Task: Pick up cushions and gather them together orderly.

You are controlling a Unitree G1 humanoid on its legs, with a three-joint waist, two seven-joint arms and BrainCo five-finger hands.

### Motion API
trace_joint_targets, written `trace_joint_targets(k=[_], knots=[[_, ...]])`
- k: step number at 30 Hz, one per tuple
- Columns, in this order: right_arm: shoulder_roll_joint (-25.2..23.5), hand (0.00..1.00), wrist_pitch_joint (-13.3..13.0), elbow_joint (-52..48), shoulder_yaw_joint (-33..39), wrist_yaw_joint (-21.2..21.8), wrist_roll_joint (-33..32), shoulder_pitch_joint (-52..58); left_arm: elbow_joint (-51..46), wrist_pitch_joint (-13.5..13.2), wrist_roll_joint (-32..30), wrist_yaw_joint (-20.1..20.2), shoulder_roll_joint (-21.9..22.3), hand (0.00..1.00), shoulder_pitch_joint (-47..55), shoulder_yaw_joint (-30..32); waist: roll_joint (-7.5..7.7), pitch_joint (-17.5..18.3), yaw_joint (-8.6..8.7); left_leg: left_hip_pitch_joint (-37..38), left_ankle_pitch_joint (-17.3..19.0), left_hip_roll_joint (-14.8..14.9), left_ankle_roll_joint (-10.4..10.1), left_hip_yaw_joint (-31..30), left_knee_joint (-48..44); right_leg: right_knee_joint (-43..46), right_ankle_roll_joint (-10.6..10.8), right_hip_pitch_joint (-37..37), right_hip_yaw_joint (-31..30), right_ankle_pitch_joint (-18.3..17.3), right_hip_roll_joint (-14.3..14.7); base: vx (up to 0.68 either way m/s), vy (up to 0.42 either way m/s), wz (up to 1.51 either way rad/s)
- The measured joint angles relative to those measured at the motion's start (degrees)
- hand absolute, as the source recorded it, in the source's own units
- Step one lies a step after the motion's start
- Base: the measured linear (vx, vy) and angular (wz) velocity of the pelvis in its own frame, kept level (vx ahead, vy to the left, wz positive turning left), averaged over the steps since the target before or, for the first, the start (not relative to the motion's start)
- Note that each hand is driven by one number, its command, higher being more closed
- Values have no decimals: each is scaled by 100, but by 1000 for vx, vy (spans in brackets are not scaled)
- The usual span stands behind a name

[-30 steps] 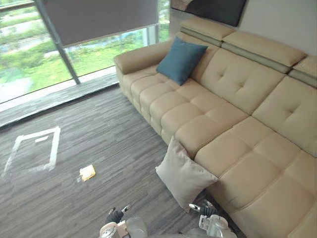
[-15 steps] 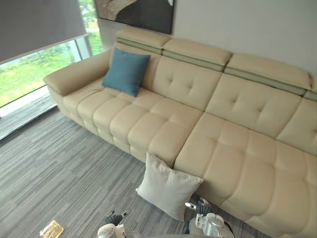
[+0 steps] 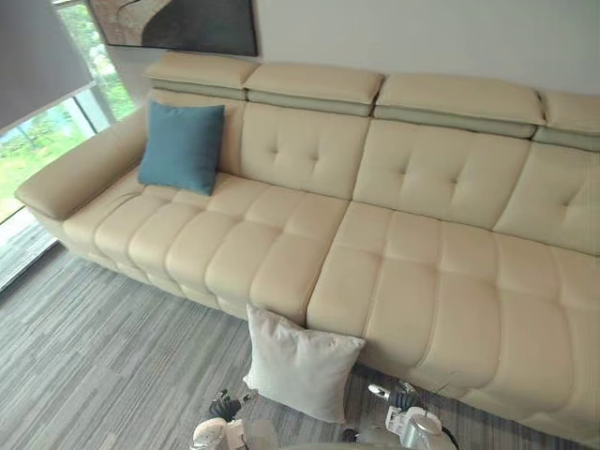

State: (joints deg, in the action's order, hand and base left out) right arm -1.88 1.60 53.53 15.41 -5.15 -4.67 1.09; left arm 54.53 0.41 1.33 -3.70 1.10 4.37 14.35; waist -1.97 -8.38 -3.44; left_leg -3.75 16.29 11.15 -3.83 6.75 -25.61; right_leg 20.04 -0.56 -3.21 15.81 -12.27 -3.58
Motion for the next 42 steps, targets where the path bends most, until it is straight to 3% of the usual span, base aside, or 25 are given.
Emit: trace_joint_targets(k=[1, 5, 8, 12, 14, 17, 20, 24, 27, 33, 37, 41, 42], knots=[[9, 0, -2, 39, -45, -4, 1, -3, 7, -3, 7, -4, -12, 0, -19, 3, 32, 4, -28, 43, -249, -100, -265, -163, 275, 107, 64, -105, -156, -28, -27, 91, 190, -72], [-3, 0, 1, 142, -219, -46, 4, 3, 158, 12, -5, -69, -222, 0, -75, -74, 179, 132, 1, 182, -216, -330, -172, 217, 427, 71, 205, -185, -459, 114, -224, 153, 195, -36], [7, 0, 2, 145, -220, -114, 0, -140, 234, 36, 1, -144, -322, 0, -284, -211, 285, -16, -20, -170, -153, -472, -71, 217, -5, 507, 222, -625, -584, 114, -373, 39, 113, -9], [254, 0, -25, 115, -187, -413, -182, -853, 139, 34, 310, -397, -369, 0, -974, -177, 209, -673, -24, -1722, 24, -452, 157, 178, -1634, 1794, 253, -2077, -797, 79, -529, -148, 63, -20], [316, 0, -90, -15, 26, -561, -377, -1179, -65, 5, 573, -550, -379, 0, -1324, 128, 149, -1000, -2, -2326, 141, -439, 235, 52, -2193, 2260, 269, -2642, -841, 46, -556, -241, 48, -10], [354, 0, -205, -293, 312, -771, -655, -1477, -355, -107, 940, -752, -439, 0, -1877, 730, 120, -1142, 1, -3255, 744, -367, 217, -101, -2778, 2896, 273, -3590, -836, -375, -588, -275, 18, 12], [388, 0, -235, -309, 534, -910, -931, -1998, -587, -141, 1240, -863, -594, 0, -2364, 1141, 170, -1324, -10, -4279, 809, -319, 249, -199, -3387, 3339, 260, -4512, -856, -414, -632, -321, 10, 3], [436, 0, -267, -377, 753, -963, -1342, -2638, -954, -140, 1451, -1015, -1043, 0, -2821, 1146, 225, -1523, -31, -5341, 663, -256, 263, -204, -3558, 3386, 287, -5497, -838, -217, -635, -252, -12, -2], [467, 0, -277, -786, 776, -961, -1405, -3186, -1367, -149, 1453, -1127, -1469, 0, -3341, 979, 229, -1744, -33, -6057, 507, -192, 256, -222, -3620, 3428, 363, -6169, -809, -150, -635, -131, -43, 1], [828, 0, -410, -1706, 138, -966, -1575, -4294, -2093, -251, 1449, -1273, -1945, 0, -4435, 288, 250, -2187, -61, -7276, 374, -150, 204, -375, -4305, 4170, 238, -7376, -824, -70, -677, -84, -35, 3], [856, 0, -568, -1922, -394, -975, -1627, -5036, -2166, -253, 1448, -1397, -1911, 0, -5077, -209, 268, -2246, -55, -7904, 325, -97, 183, -467, -4806, 4763, 76, -8035, -841, -58, -698, 13, -16, 6], [670, 0, -640, -2002, -710, -1119, -1672, -5620, -2165, -259, 1449, -1513, -1684, 0, -5712, -516, 266, -2328, -48, -8206, 358, -77, 154, -549, -5007, 5008, 68, -8355, -858, -133, -659, 0, 0, 0], [644, 100, -651, -2075, -714, -1164, -1672, -5636, -2165, -262, 1449, -1513, -1642, 0, -5825, -606, 267, -2328, -40, -8267, 359, -68, 152, -576, -5043, 5036, 106, -8405, -851, -168, -637, 0, 0, 0]])
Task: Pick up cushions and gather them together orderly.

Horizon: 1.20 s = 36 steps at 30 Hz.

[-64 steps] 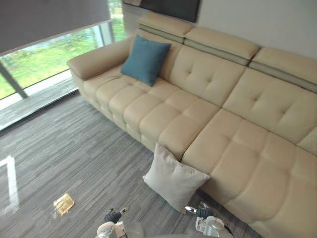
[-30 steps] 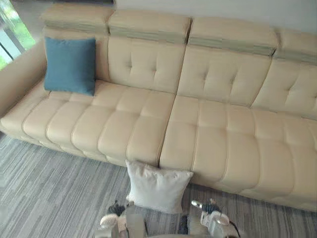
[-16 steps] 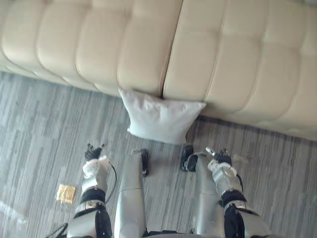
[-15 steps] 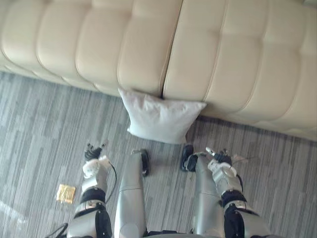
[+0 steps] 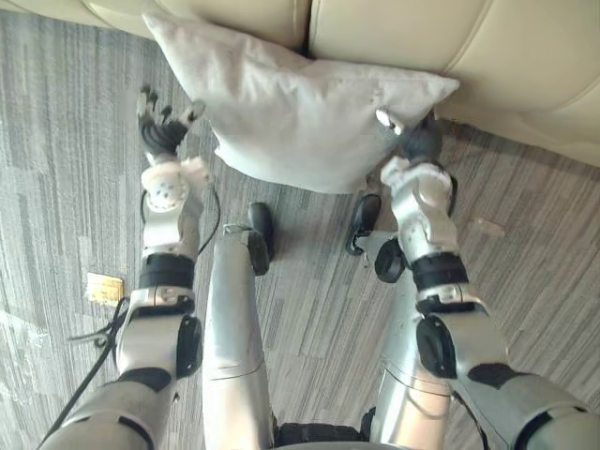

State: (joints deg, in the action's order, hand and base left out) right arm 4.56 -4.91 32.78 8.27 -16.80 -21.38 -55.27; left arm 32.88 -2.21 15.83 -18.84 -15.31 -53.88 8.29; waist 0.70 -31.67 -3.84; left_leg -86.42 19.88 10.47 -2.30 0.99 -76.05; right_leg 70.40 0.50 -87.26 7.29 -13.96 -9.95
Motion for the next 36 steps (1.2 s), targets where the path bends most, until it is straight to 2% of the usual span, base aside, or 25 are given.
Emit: trace_joint_targets(k=[1, 4, 8, 15, 18, 19, 21, 22, 24, 26, 27, 28, 30, 31, 35, 36], knots=[[-30, 100, -28, -48, -75, -16, 0, 8, 4, 0, 0, -10, 83, 100, -121, -97, 0, 0, 18, -70, 5, 7, -8, -15, -36, 34, -3, -67, 7, -11, 2, -25, 9, -4], [-32, 100, -40, -58, -183, -48, -1, -46, 5, 2, -1, -217, 175, 100, -308, -172, 1, 0, 59, -198, 5, 10, -15, -36, -33, 32, -18, -204, 26, -15, 5, -16, 11, -2], [5, 100, -40, -91, -361, -66, -177, -27, 0, 0, 2, -349, 40, 100, -316, -179, 10, -5, 56, -261, -56, 13, -109, -91, 62, -43, -33, -272, 97, 1, 13, 0, 0, 0], [-12, 100, -51, -635, -474, -64, -363, 491, -461, -44, 223, -391, 83, 100, 36, -512, 14, -2, 82, -54, -119, 11, -189, -130, 182, -133, -171, -53, 126, 82, 69, 44, 15, 1], [-27, 100, -106, -924, -561, -59, -363, 1133, -888, -103, 223, -450, 332, 100, 728, -728, 50, 83, 127, 685, -118, 11, -193, -104, 530, -499, -184, 701, 163, 90, 115, 3, 18, -1], [-50, 100, -201, -1169, -626, -32, -362, 1500, -1122, -237, 225, -451, 475, 100, 1093, -822, 95, 278, 130, 921, -107, 9, -186, -49, 758, -714, -148, 902, 161, 70, 127, -42, 29, -4], [-95, 100, -282, -1468, -642, 26, -358, 1794, -1395, -391, 226, -450, 621, 100, 1423, -883, 122, 310, 129, 1347, -140, 12, -237, 6, 1124, -1076, -135, 1301, 197, 91, 142, -27, 15, -8], [-145, 100, -334, -1732, -690, 71, -347, 2072, -1661, -490, 234, -449, 719, 100, 1770, -944, 131, 323, 126, 1823, -219, -3, -255, 37, 1542, -1471, -105, 1760, 267, 119, 152, -4, 12, -15], [-228, 100, -366, -1980, -729, 129, -348, 2433, -1901, -516, 244, -441, 766, 100, 2172, -1044, 134, 329, 106, 2352, -289, -6, -259, 71, 1922, -1812, -57, 2260, 359, 161, 149, 33, -10, -11], [-245, 100, -390, -2290, -884, 211, -341, 3126, -2278, -537, 242, -351, 898, 100, 2900, -1201, 153, 427, 109, 3234, -406, -81, -290, 143, 2459, -2195, -142, 3063, 481, 251, 94, 92, -57, 3], [-245, 100, -397, -2319, -903, 223, -341, 3230, -2341, -541, 242, -335, 927, 100, 3019, -1228, 159, 454, 109, 3368, -412, -95, -299, 150, 2534, -2233, -155, 3170, 481, 250, 93, 141, -92, 7], [-245, 100, -422, -2416, -983, 294, -335, 3731, -2582, -600, 252, -283, 1061, 100, 3597, -1364, 169, 905, 110, 3653, -443, -111, -356, 188, 2823, -2424, -194, 3410, 515, 226, 100, 144, -74, 2], [-242, 100, -419, -2645, -1074, 339, -334, 4104, -2878, -616, 296, -180, 1164, 100, 4048, -1391, 168, 980, 108, 4246, -499, -109, -420, 238, 3147, -2642, -263, 3940, 563, 268, 119, 181, -60, -2], [-240, 100, -420, -2847, -1133, 410, -332, 4418, -3043, -634, 349, -103, 1226, 100, 4373, -1408, 170, 1140, 105, 4574, -500, -105, -424, 276, 3331, -2770, -283, 4236, 616, 280, 125, 191, -45, -8], [-224, 100, -460, -3325, -1290, 717, -140, 5377, -3332, -715, 475, 258, 1228, 100, 5315, -1501, 181, 1447, 85, 5923, -522, -89, -459, 464, 4122, -3411, -241, 5462, 663, 255, 234, 196, -9, -12], [-225, 100, -487, -3459, -1340, 805, -107, 5734, -3395, -715, 478, 359, 1225, 100, 5629, -1538, 191, 1695, 80, 6234, -525, -89, -464, 489, 4349, -3594, -201, 5740, 652, 230, 277, 199, 14, -11]])
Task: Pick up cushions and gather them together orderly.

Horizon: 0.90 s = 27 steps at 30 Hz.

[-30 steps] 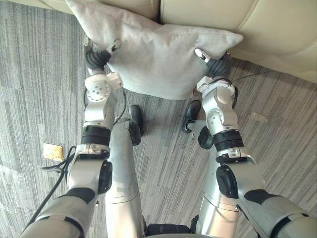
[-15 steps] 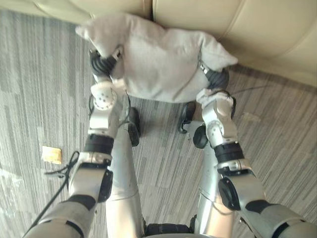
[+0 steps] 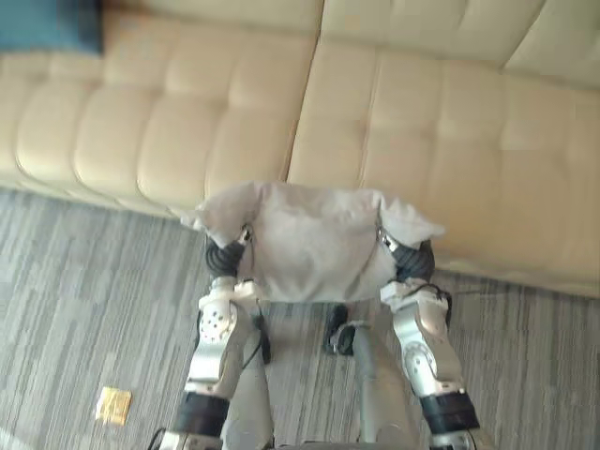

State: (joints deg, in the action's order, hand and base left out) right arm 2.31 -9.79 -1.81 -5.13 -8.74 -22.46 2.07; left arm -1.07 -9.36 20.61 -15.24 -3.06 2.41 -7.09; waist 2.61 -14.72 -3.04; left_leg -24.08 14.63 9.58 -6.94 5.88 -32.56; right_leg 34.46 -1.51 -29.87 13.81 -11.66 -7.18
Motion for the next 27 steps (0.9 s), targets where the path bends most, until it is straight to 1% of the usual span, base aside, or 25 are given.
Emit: trace_joint_targets(k=[1, 2, 4, 5, 6, 7, 8, 9, 11, 12, 13, 14, 15, 16, 17, 18, 19, 20, 21, 22, 23, 24, 25, 26, 27], knots=[[0, 100, -26, -79, -41, 114, 7, 278, -46, 1, 13, 115, -7, 100, 251, -22, 15, 218, -13, 279, -15, -5, -3, 55, 206, -133, 8, 231, 0, -5, 13, 234, 18, -10], [9, 100, -27, -146, -73, 168, 7, 446, -62, 3, 63, 185, -6, 100, 399, -33, 10, 333, -19, 480, -19, -8, 1, 127, 321, -204, 22, 395, -4, -17, 18, 187, 18, -11], [8, 100, -28, -213, -139, 279, 51, 767, -69, 16, 123, 310, -7, 100, 698, -38, -2, 499, -23, 936, -19, -10, 2, 160, 556, -329, 63, 787, -10, -114, 26, 144, 11, -4], [9, 100, -28, -225, -153, 294, 87, 848, -75, 18, 124, 335, -6, 100, 768, -39, -5, 507, -23, 1064, -24, 3, 2, 158, 592, -375, 91, 917, -2, -184, 33, 139, -1, 8], [9, 100, -25, -239, -169, 328, 232, 1002, -89, 39, 167, 395, -5, 100, 908, -36, -22, 511, -30, 1214, -35, 12, 14, 124, 456, -459, 78, 1169, 11, -276, 67, 92, -2, 10], [8, 100, 5, -240, -182, 357, 248, 1120, -152, 80, 202, 430, -8, 100, 1054, -33, -32, 514, -50, 1118, -63, 72, 61, -17, -89, -504, 24, 1361, 37, -345, 127, 72, -3, 7], [8, 100, 14, -244, -182, 369, 252, 1178, -176, 101, 203, 437, -5, 100, 1111, -35, -39, 524, -67, 993, -121, 87, 154, -127, -454, -509, 12, 1449, 56, -371, 150, 51, -3, 2], [6, 100, 31, -265, -184, 385, 257, 1257, -176, 126, 203, 446, -3, 100, 1185, -35, -57, 548, -95, 740, -321, 90, 315, -333, -1082, -527, -5, 1582, 73, -410, 185, 46, -6, 2], [-1, 100, 83, -415, -185, 391, 247, 1415, -176, 168, 202, 467, -1, 100, 1255, -45, -86, 654, -135, 347, -794, 100, 388, -443, -1654, -649, -12, 1639, 71, -413, 210, 53, 11, -3], [-3, 100, 84, -438, -185, 393, 230, 1435, -176, 185, 202, 476, -1, 100, 1257, -47, -95, 650, -160, 291, -961, 115, 410, -421, -1739, -750, -14, 1701, 66, -412, 215, 97, 26, -5], [-4, 100, 105, -445, -179, 392, 222, 1437, -176, 234, 200, 493, -1, 100, 1271, -47, -96, 654, -166, 117, -1366, 184, 414, -351, -1981, -1011, -91, 1881, 62, -369, 232, 111, 32, -2], [4, 100, 118, -452, -179, 389, 220, 1437, -176, 246, 200, 524, 2, 100, 1313, -57, -92, 674, -176, -13, -1202, 163, 356, -279, -1972, -1161, -137, 1977, 41, -337, 236, 160, 46, 3], [0, 100, 118, -481, -172, 378, 219, 1436, -175, 249, 197, 544, 14, 100, 1361, -81, -84, 711, -184, 19, -779, 67, 299, -248, -1528, -1264, -200, 2043, -22, -286, 238, 124, 45, 3], [2, 100, 117, -491, -170, 375, 219, 1434, -175, 250, 195, 545, 30, 100, 1388, -87, -84, 747, -186, 30, -677, 38, 267, -246, -1263, -1278, -199, 2040, -44, -280, 239, 137, 77, 2], [2, 100, 115, -497, -161, 357, 221, 1399, -174, 263, 186, 545, 59, 100, 1466, -110, -96, 859, -217, 85, -565, -166, 165, -400, -226, -1278, -200, 1988, -143, -277, 253, 98, 85, -8], [2, 100, 115, -495, -158, 339, 222, 1376, -173, 271, 168, 545, 60, 100, 1480, -118, -100, 874, -253, 134, -578, -261, 145, -510, 143, -1276, -197, 1987, -199, -279, 267, 147, 142, -37], [6, 100, 117, -487, -158, 317, 224, 1349, -175, 283, 148, 544, 77, 100, 1516, -132, -128, 911, -375, 239, -612, -376, 157, -815, 729, -1274, -88, 1972, -318, -341, 307, 186, 182, -70], [9, 100, 131, -446, -165, 308, 244, 1312, -174, 280, 150, 543, 56, 100, 1573, -132, -196, 985, -463, 349, -693, -367, 236, -972, 1021, -1259, 15, 1966, -440, -401, 392, 211, 209, -83], [-8, 100, 148, -351, -181, 307, 256, 1260, -167, 285, 152, 541, 14, 100, 1595, -127, -166, 1015, -493, 393, -853, -372, 225, -929, 988, -1230, 82, 1969, -559, -431, 403, 326, 280, -80], [-24, 100, 201, -198, -215, 303, 288, 1270, -162, 316, 151, 538, -98, 100, 1678, -129, 6, 1180, -499, 440, -713, -463, 283, -683, 952, -1269, 256, 1983, -713, -463, 268, 311, 232, -48], [-41, 100, 204, -177, -222, 303, 305, 1283, -162, 334, 150, 538, -111, 100, 1684, -135, 61, 1218, -477, 471, -662, -521, 331, -630, 952, -1287, 344, 1979, -728, -461, 189, 394, 245, -47], [-5, 100, 213, -170, -218, 304, 418, 1286, -158, 356, 152, 538, -130, 100, 1667, -149, 150, 1258, -434, 561, -502, -589, 416, -432, 927, -750, 481, 1835, -843, -328, 77, 329, 188, -53], [-29, 100, 255, -163, -209, 304, 449, 1254, -154, 373, 152, 538, -142, 100, 1659, -150, 157, 1242, -453, 751, -374, -618, 495, -209, 904, 201, 727, 1421, -901, -159, -120, 318, 191, -61], [-58, 100, 263, -147, -196, 304, 454, 1257, -152, 386, 152, 538, -153, 100, 1662, -152, 145, 1234, -446, 876, -354, -632, 508, -127, 907, 635, 771, 1258, -881, 4, -212, 301, 186, -53], [-147, 100, 263, -39, -168, 304, 457, 1255, -152, 416, 151, 538, -197, 100, 1661, -158, 92, 1199, -368, 1239, -251, -642, 556, -43, 951, 1305, 747, 1119, -738, 419, -384, 303, 142, -26]])
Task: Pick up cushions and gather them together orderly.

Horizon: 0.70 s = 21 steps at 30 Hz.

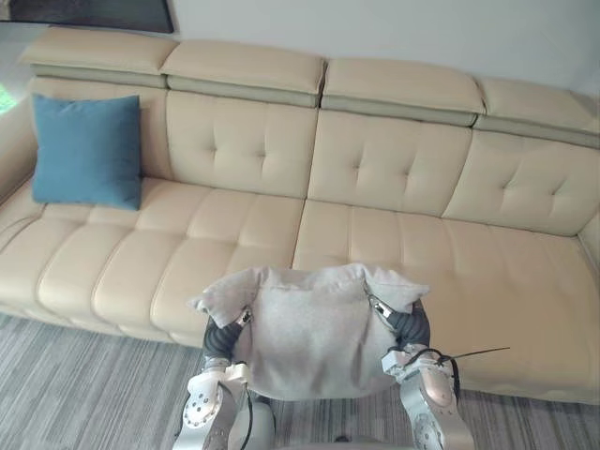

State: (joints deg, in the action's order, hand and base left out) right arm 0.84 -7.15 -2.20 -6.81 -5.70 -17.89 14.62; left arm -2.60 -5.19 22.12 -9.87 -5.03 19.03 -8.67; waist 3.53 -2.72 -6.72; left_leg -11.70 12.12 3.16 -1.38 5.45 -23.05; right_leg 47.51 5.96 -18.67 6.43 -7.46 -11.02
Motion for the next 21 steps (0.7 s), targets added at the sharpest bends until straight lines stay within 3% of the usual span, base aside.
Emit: trace_joint_targets(k=[1, 4, 6, 7, 8, 9, 12, 17, 21], knots=[[-54, 100, -2, 106, 7, 0, 1, 0, 0, 5, 0, 0, -30, 100, -2, 0, -38, -13, 48, 242, 45, 21, 41, 36, 79, 297, -40, -33, 116, 114, -77, 300, 115, -20], [-90, 100, -7, 318, 61, 0, 2, -115, 0, -18, -8, -2, -103, 100, -220, 13, -38, -8, 88, 685, 72, 158, 41, 43, 425, 392, -253, -165, 615, -203, -218, 299, -23, -5], [-82, 100, -4, 473, 117, 0, 4, -307, 0, -46, -13, -2, -101, 100, -296, 27, -56, -17, 93, 748, 109, 316, -29, 44, 494, -277, -292, -156, 919, -330, -196, 196, -118, -8], [-80, 100, -2, 571, 118, 1, 5, -402, 5, -49, -13, -2, -103, 100, -300, 54, -21, -3, 93, 799, 184, 368, -152, 45, 472, -1084, -344, -17, 1071, -209, -158, 208, -193, -9], [-119, 100, -3, 569, 113, 1, 8, -410, 17, -51, -13, -2, -106, 100, -315, 81, 158, 50, 96, 827, 289, 297, -305, 14, 406, -1905, -420, 187, 1053, 253, -128, 216, -221, -14], [-47, 100, 4, 605, 143, 0, 13, -435, 152, -26, -14, -2, -3, 100, -373, 80, 35, 58, 68, 836, 414, 383, -400, -52, 401, -2235, -424, 443, 1019, 133, 61, 183, -209, -17], [115, 100, 44, 633, 239, -25, 139, -509, 214, 63, -68, 0, 218, 100, -385, 75, -239, 74, 37, 911, 400, 600, -380, -184, 579, -2948, -470, 764, 1009, 154, 471, 154, -160, -23], [140, 100, 50, 547, 331, -131, 199, -517, 213, 87, -184, -2, 415, 100, -479, 77, -268, 189, 38, 1000, 322, 646, -451, -452, 861, -3380, -504, 992, 1147, 211, 613, 88, -33, 10], [-56, 100, 79, 547, 233, -214, 201, -865, 132, 86, -242, -215, 409, 100, -666, 247, -259, 334, -28, 998, 112, 504, -420, -574, 1102, -3913, -436, 1131, 1160, 494, 590, 47, 42, 12]])
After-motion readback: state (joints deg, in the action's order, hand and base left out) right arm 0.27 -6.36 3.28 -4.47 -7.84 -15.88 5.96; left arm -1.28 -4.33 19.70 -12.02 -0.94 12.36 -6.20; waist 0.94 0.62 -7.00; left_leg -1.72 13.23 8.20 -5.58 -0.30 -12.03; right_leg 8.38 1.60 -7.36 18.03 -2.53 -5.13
